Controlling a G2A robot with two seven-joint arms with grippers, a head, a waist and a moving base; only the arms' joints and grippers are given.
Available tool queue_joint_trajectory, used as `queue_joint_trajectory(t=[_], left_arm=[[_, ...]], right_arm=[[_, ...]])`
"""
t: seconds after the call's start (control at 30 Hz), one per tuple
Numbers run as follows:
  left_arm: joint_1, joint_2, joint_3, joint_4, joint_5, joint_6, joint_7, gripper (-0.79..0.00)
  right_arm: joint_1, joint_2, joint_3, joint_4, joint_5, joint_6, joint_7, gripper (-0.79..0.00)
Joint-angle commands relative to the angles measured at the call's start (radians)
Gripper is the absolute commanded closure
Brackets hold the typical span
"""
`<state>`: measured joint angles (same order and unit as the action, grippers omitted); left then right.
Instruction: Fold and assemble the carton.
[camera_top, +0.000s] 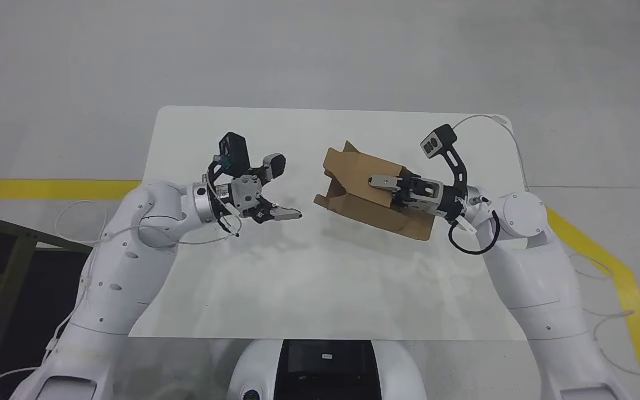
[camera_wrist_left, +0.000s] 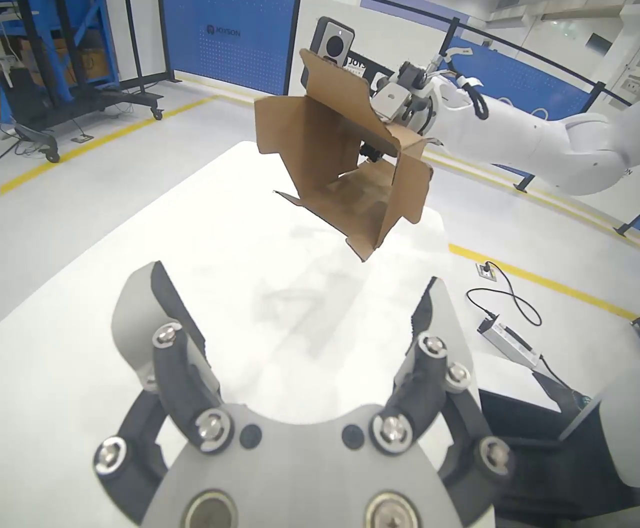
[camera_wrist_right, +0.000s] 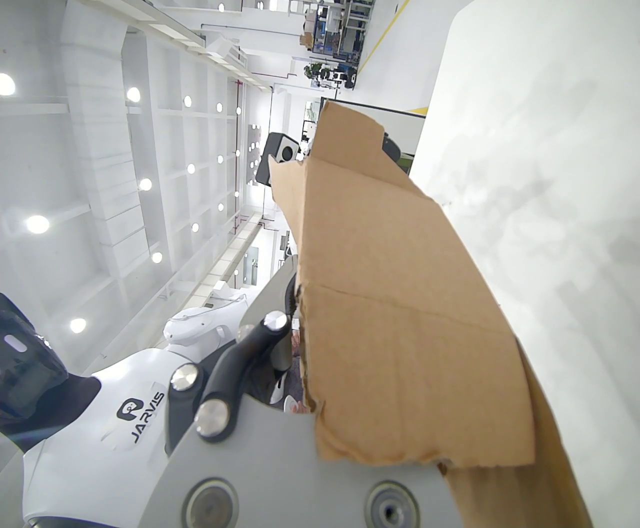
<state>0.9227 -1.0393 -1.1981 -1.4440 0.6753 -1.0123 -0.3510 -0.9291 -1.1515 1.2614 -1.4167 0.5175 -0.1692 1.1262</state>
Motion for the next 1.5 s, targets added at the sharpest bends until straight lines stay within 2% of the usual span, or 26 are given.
queue_joint_trajectory(t=[0.0, 0.3, 0.53, 0.73, 1.0, 1.23, 1.47], left_arm=[[0.0, 0.0, 0.0, 0.0, 0.0, 0.0, 0.0, -0.785], [0.02, 0.0, 0.008, -0.011, 0.021, 0.013, 0.011, -0.785], [0.041, 0.014, 0.046, -0.02, 0.077, 0.0, 0.11, -0.785], [0.072, 0.054, 0.111, -0.072, 0.264, 0.0, 0.301, -0.785], [0.001, 0.09, 0.268, -0.02, 0.524, 0.0, 0.631, -0.785], [-0.088, 0.097, 0.387, 0.079, 0.655, 0.0, 0.876, -0.785], [-0.155, 0.083, 0.457, 0.166, 0.705, 0.0, 0.98, -0.785]], right_arm=[[0.0, 0.0, 0.0, 0.0, 0.0, 0.0, 0.0, 0.0], [0.0, 0.0, 0.0, 0.0, 0.0, 0.0, 0.0, 0.0], [0.0, 0.0, 0.0, 0.0, 0.0, 0.0, 0.0, 0.0], [0.0, 0.0, 0.0, 0.0, 0.0, 0.0, 0.0, 0.0], [0.0, 0.0, 0.0, 0.0, 0.0, 0.0, 0.0, 0.0], [0.0, 0.0, 0.0, 0.0, 0.0, 0.0, 0.0, 0.0], [-0.015, 0.0, -0.005, -0.023, -0.009, 0.002, -0.026, 0.0]])
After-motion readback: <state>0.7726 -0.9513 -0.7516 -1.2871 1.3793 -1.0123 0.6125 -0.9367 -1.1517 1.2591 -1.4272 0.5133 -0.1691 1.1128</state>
